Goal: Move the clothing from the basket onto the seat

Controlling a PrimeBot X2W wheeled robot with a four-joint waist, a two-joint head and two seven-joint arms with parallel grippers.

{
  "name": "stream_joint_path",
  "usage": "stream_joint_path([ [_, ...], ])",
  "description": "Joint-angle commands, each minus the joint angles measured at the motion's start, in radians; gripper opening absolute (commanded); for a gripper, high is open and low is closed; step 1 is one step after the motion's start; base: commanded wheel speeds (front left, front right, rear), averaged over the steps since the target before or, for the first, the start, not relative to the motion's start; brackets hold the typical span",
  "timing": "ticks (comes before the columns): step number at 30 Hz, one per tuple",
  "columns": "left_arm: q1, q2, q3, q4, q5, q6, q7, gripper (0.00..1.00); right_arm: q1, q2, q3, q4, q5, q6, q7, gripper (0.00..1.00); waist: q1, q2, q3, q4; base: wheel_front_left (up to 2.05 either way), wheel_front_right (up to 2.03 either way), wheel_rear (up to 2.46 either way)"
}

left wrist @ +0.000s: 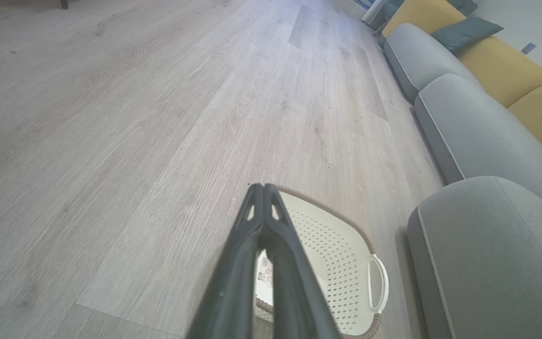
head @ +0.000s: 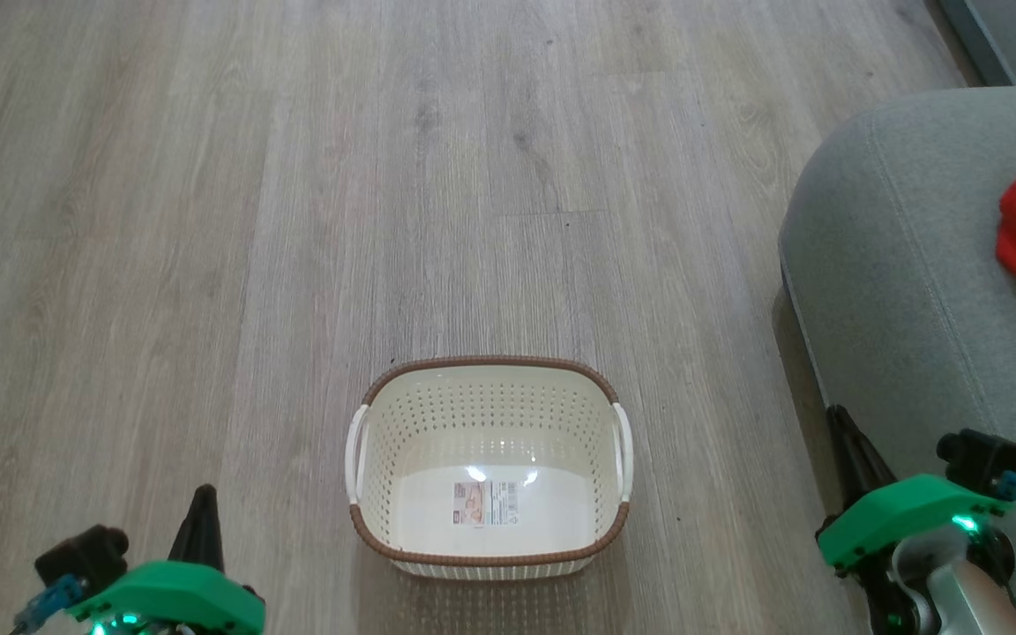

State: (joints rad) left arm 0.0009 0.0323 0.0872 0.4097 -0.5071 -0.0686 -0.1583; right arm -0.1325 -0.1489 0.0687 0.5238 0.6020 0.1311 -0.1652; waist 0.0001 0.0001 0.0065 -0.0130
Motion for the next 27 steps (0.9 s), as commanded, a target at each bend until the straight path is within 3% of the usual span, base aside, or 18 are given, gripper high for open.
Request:
stream_joint_path([
  [1, -0.052, 0.007, 0.008, -0.038, -0.035, -0.009, 0.006, 0.0, -0.033, 0.0, -0.009, -0.041, 0.034, 0.0, 0.01, 0.0, -0.0001, -0.0001, 0.0, 0.0, 0.0, 0.0, 0.0],
  [27, -0.068, 0.01, 0.013, -0.072, -0.323, -0.023, 0.078, 0.0, -0.017, 0.027, -0.056, -0.106, 0.297, 0.0, 0.083, 0.0, -0.0001, -0.0001, -0.001, 0.004, 0.0, 0.0, 0.0],
])
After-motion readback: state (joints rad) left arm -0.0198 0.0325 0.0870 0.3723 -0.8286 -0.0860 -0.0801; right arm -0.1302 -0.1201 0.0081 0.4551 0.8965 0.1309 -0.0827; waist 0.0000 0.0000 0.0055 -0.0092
